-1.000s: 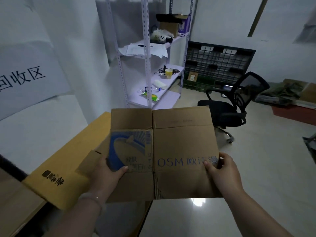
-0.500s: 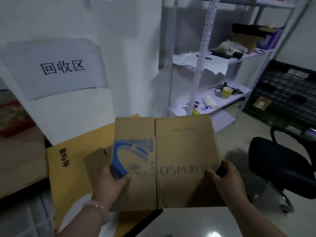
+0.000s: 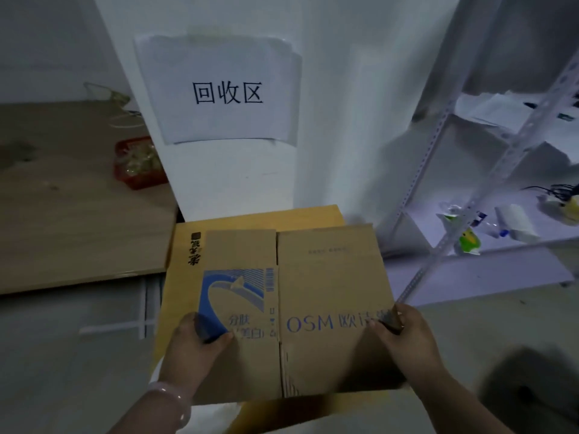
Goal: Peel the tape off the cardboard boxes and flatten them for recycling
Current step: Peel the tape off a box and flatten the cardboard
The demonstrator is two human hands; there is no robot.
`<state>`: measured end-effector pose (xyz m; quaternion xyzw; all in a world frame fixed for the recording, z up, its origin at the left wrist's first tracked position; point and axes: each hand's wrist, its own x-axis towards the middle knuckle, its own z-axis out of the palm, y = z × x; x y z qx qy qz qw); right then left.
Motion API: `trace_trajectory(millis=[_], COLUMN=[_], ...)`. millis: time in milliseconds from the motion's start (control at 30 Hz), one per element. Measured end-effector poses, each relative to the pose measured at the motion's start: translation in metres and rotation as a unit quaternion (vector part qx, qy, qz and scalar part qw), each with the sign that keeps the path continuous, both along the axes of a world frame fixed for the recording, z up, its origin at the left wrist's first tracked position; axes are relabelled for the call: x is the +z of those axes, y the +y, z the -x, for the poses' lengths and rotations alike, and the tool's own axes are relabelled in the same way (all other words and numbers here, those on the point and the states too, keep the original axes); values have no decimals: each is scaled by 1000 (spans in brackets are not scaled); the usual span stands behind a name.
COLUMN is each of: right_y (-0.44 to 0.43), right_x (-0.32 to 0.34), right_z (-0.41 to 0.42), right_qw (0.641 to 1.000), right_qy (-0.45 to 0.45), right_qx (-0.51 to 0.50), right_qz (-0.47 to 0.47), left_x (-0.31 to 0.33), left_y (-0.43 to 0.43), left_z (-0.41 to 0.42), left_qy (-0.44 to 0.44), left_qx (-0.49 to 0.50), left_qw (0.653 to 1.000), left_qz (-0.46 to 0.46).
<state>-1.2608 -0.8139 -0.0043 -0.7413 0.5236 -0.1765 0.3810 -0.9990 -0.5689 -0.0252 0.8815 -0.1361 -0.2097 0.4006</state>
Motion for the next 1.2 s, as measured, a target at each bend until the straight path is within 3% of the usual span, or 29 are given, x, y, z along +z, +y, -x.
trace_trajectory(millis=[533, 700, 867, 1200], right_y=[-63, -65, -60, -1], right_x=[-55, -52, -29, 12], right_z=[-83, -82, -99, -143], right_qw=[987, 974, 951, 828], right_qy=[130, 169, 147, 89], right_qx=[79, 147, 263, 507], right_qz=[-57, -25, 69, 221], left_x=[-43, -40, -21, 52], left_y=[-22, -22, -26, -7], left_z=[-45, -38, -29, 34], left_qy=[89, 2, -111, -292], left_qx=[16, -32, -47, -13], left_qw=[995, 989, 969, 937], left_qz=[-39, -143, -216, -191])
